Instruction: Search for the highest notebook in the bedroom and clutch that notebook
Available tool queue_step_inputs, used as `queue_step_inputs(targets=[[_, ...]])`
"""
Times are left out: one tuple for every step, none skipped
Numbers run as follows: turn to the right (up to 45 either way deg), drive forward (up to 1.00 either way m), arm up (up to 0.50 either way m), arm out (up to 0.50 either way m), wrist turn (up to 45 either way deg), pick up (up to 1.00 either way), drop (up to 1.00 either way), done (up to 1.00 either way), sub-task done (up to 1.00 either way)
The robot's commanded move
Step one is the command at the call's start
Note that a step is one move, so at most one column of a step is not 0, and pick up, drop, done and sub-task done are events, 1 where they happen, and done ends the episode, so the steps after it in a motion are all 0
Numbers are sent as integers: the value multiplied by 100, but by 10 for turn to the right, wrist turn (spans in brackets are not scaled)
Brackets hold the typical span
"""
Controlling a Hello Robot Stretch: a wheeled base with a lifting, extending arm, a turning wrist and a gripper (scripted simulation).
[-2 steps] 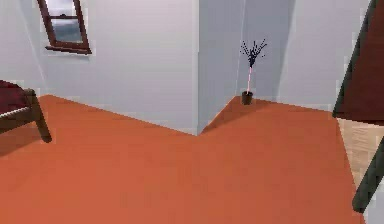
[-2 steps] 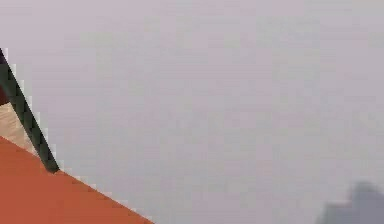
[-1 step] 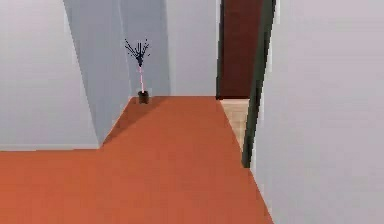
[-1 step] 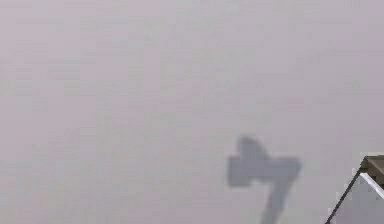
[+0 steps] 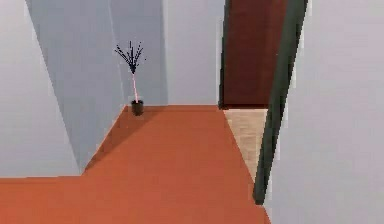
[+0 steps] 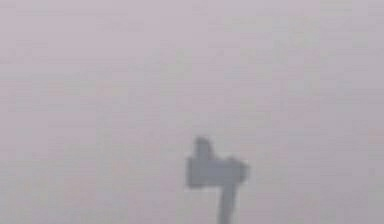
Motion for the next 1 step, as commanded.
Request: queue_step_inputs(targets=[[-450,0,0,0,0,0,0,0,0]])
